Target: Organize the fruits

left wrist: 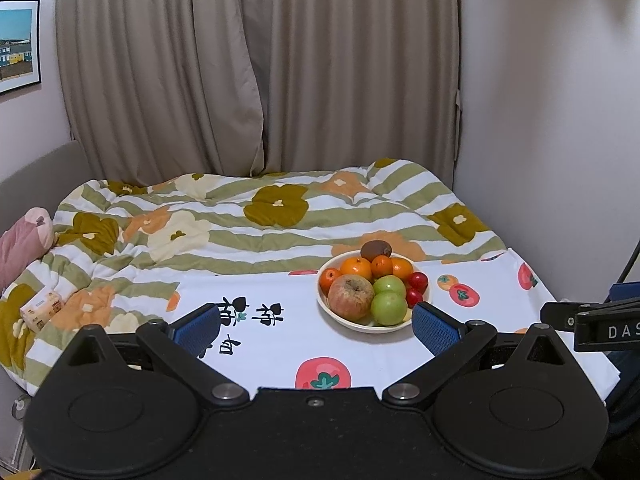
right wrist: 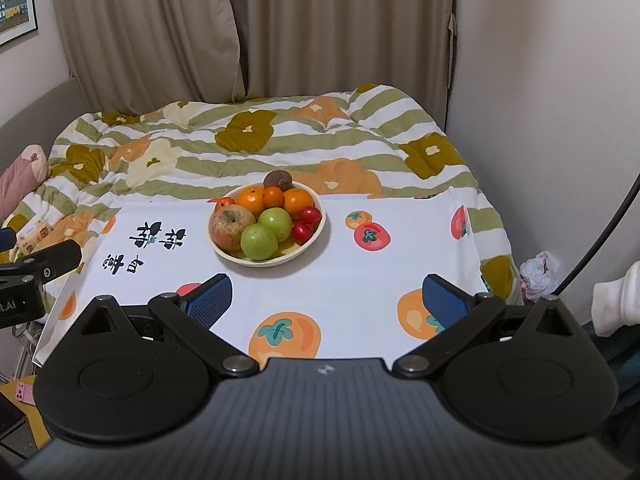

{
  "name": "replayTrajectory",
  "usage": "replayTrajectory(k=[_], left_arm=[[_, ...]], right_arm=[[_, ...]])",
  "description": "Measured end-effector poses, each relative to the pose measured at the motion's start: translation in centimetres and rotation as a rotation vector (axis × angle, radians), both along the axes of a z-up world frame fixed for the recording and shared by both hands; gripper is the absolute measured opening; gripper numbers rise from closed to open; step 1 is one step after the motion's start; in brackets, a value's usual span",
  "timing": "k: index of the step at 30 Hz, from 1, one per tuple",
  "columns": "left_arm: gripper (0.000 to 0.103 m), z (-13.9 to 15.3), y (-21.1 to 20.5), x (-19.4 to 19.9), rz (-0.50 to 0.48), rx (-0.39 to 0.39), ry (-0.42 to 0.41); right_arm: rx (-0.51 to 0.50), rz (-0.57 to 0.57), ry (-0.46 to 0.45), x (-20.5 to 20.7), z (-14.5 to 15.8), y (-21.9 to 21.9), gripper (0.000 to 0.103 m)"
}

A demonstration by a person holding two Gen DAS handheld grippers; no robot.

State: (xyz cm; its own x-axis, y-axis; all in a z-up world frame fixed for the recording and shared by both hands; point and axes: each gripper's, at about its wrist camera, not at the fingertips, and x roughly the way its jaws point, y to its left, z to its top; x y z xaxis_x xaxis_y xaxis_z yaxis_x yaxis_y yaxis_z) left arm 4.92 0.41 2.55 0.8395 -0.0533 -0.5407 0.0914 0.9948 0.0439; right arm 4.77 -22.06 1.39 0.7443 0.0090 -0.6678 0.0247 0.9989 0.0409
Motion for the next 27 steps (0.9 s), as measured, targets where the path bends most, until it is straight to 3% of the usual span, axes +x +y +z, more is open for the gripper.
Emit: replayTrajectory(k=[27], left_arm=[[0.103, -0.8, -0.1, 2.0, 0.003, 0.012, 0.005]], right_arm=[[-0.004, -0.027, 0.016, 1.4, -0.3, -0.2, 0.103]])
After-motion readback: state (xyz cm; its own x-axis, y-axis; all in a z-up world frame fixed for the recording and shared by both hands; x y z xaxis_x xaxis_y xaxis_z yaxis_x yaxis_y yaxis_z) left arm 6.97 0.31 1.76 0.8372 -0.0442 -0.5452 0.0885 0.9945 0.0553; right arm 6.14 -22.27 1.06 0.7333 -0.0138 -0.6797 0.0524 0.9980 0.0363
